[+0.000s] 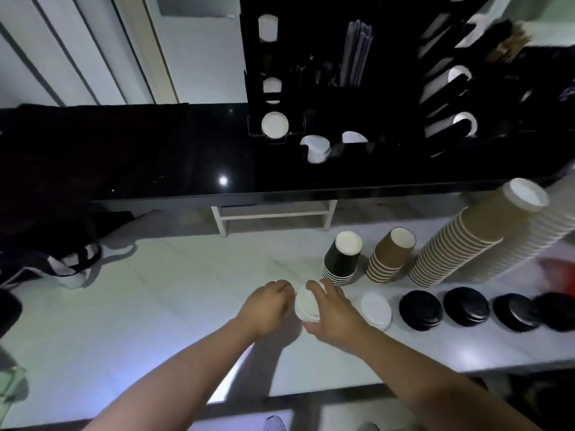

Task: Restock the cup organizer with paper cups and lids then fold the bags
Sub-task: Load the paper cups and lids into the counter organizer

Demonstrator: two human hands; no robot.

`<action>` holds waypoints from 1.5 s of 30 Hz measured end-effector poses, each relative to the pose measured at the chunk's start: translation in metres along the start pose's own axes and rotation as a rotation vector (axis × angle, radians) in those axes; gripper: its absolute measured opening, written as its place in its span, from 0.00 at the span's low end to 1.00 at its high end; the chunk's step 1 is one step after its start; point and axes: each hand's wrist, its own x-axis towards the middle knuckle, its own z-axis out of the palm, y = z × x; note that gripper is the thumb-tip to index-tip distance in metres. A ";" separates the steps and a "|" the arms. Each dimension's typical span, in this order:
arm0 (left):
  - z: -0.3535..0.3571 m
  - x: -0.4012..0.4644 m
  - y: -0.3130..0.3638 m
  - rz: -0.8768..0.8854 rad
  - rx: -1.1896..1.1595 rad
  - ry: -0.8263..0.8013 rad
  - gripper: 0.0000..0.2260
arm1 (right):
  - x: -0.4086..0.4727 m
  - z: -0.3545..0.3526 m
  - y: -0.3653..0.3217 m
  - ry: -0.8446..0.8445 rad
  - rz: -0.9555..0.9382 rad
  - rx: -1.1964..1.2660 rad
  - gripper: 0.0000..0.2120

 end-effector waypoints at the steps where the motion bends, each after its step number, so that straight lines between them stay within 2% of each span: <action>1: -0.013 0.003 -0.001 0.010 -0.009 0.056 0.09 | -0.001 -0.010 -0.008 0.022 -0.009 0.029 0.36; 7: -0.114 0.041 -0.009 0.015 0.004 0.292 0.09 | 0.019 -0.120 -0.037 0.215 -0.032 0.019 0.38; 12: -0.183 0.080 -0.002 0.087 0.035 0.357 0.07 | 0.050 -0.212 -0.042 0.331 -0.015 0.048 0.36; 19: -0.226 0.120 0.011 0.128 0.098 0.458 0.11 | 0.098 -0.277 -0.037 0.388 -0.043 0.036 0.38; 29: -0.226 0.155 0.007 0.290 0.473 0.685 0.12 | 0.173 -0.323 -0.017 0.399 -0.112 -0.007 0.36; 36: -0.217 0.158 0.005 0.219 0.552 0.779 0.19 | 0.221 -0.319 -0.012 0.407 -0.228 -0.320 0.35; 41: -0.221 0.161 0.001 0.134 0.571 0.715 0.21 | 0.237 -0.301 0.000 0.374 -0.203 -0.511 0.34; 45: -0.216 0.160 0.001 0.087 0.570 0.670 0.21 | 0.234 -0.287 0.004 0.394 -0.199 -0.569 0.34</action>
